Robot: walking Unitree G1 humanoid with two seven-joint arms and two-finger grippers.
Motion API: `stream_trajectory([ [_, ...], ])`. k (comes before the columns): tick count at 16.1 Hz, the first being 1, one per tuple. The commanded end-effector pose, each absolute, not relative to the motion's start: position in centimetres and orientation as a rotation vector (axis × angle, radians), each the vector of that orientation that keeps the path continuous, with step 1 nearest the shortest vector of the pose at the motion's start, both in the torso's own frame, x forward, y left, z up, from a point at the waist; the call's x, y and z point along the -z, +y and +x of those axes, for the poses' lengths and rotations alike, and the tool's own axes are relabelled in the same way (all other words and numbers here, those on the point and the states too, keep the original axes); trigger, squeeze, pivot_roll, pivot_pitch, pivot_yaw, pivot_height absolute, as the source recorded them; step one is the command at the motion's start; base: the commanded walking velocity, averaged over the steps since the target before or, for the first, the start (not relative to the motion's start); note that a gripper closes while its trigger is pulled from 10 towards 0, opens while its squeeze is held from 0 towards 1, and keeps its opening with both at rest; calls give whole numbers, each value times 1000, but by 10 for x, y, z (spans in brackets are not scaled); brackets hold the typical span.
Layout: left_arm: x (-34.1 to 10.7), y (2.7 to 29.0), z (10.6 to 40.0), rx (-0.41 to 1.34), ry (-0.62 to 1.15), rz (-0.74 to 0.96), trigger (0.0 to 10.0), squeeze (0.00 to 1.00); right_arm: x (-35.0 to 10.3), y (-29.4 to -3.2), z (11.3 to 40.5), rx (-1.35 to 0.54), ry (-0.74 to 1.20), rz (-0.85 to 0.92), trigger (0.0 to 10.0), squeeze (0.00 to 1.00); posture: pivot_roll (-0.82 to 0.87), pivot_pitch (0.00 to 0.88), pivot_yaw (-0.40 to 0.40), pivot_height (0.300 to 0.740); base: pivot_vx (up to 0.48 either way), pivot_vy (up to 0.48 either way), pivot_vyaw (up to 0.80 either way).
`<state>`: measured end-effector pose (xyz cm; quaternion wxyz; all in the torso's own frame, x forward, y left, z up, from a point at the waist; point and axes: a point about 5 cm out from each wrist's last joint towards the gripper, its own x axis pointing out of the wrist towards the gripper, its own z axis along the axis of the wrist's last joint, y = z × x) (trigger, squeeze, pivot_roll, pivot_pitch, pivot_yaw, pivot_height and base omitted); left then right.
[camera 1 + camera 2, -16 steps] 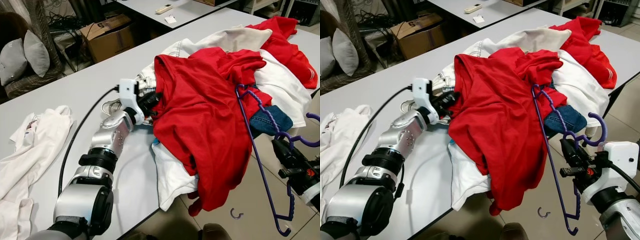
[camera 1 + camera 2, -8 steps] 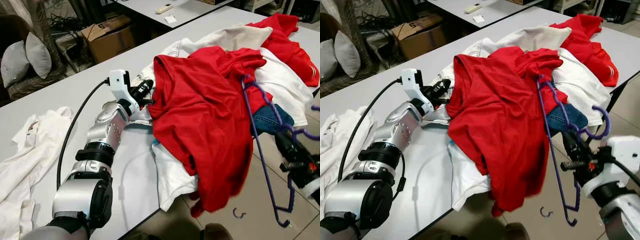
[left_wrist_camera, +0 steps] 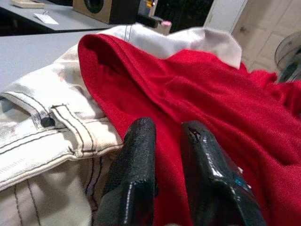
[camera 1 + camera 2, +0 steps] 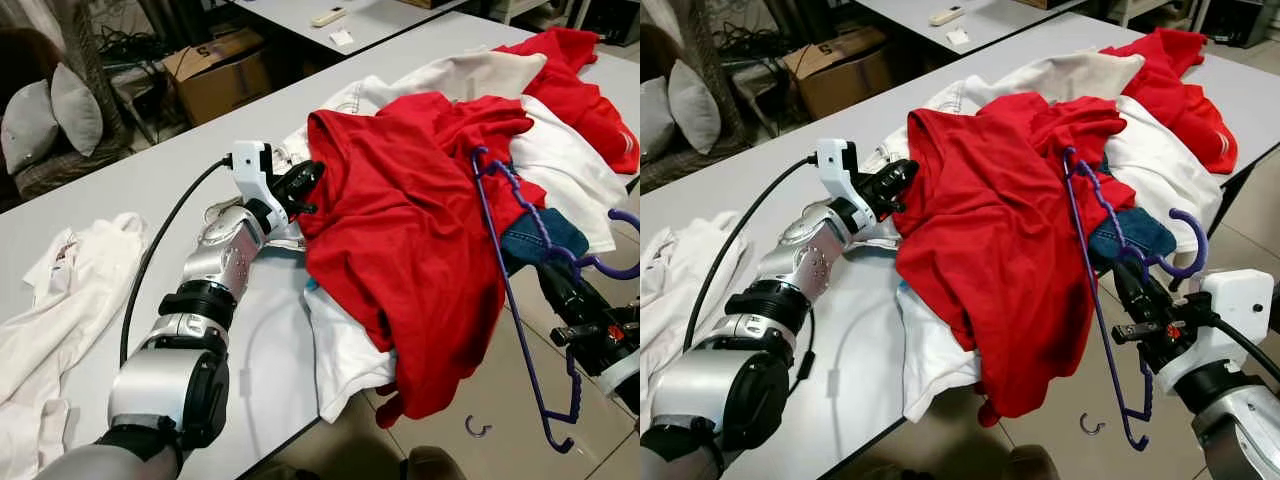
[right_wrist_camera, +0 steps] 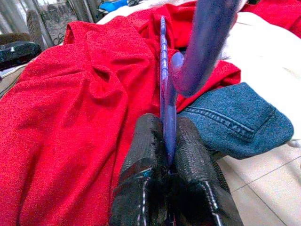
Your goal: Hang hanger
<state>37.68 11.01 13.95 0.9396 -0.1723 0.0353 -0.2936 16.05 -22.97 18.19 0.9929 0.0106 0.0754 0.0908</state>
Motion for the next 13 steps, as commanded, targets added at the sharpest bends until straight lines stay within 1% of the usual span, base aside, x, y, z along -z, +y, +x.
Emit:
stream_trajectory([
  [1,-140,117,379,591,75,-320,10000,1000,-185,-228,162,-196,135,12,10000,0,-381,0,177,740,0,0,0],
  [4,-137,120,377,596,70,-346,10000,1000,-184,-227,162,-205,134,16,10000,0,-383,0,169,740,0,0,0],
  [6,-135,116,374,636,54,-369,10000,1000,-181,-224,162,-228,147,22,10000,0,-372,0,161,740,0,0,0],
  [13,-128,115,372,660,85,-327,10000,1000,-181,-222,165,-242,144,22,10000,0,-374,0,166,740,0,0,0],
])
